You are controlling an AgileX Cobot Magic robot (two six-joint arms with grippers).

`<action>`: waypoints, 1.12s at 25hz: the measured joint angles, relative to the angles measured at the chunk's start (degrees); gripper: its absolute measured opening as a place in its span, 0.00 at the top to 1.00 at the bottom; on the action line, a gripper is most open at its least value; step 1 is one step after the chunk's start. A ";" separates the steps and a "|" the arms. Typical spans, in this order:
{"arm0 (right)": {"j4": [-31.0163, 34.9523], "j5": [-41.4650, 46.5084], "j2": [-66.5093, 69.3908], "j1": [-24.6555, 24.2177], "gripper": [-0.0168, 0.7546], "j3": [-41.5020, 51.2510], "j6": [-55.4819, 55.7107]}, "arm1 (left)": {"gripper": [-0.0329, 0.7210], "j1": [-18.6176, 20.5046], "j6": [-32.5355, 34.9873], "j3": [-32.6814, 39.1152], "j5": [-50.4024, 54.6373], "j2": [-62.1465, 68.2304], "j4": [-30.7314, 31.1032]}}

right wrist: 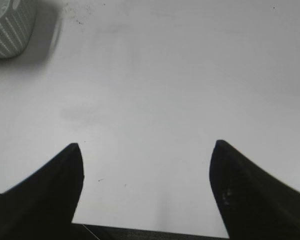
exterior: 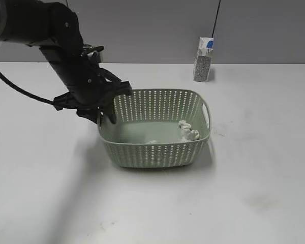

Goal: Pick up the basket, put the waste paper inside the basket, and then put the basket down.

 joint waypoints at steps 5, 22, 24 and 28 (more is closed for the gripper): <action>0.00 0.11 -13.31 0.00 0.21 9.43 0.27 | 0.22 0.00 0.00 0.00 0.07 -0.05 0.89; -0.08 -2.08 -30.24 0.00 0.21 13.19 0.48 | 0.14 11.66 11.40 0.00 9.71 -16.84 4.99; -0.08 -2.13 -30.24 0.00 0.21 13.19 0.48 | 0.15 14.85 15.04 0.00 11.82 -19.51 4.99; -0.08 -2.13 -30.24 0.00 0.21 13.19 0.48 | 0.16 22.79 19.84 0.00 15.53 -25.27 4.99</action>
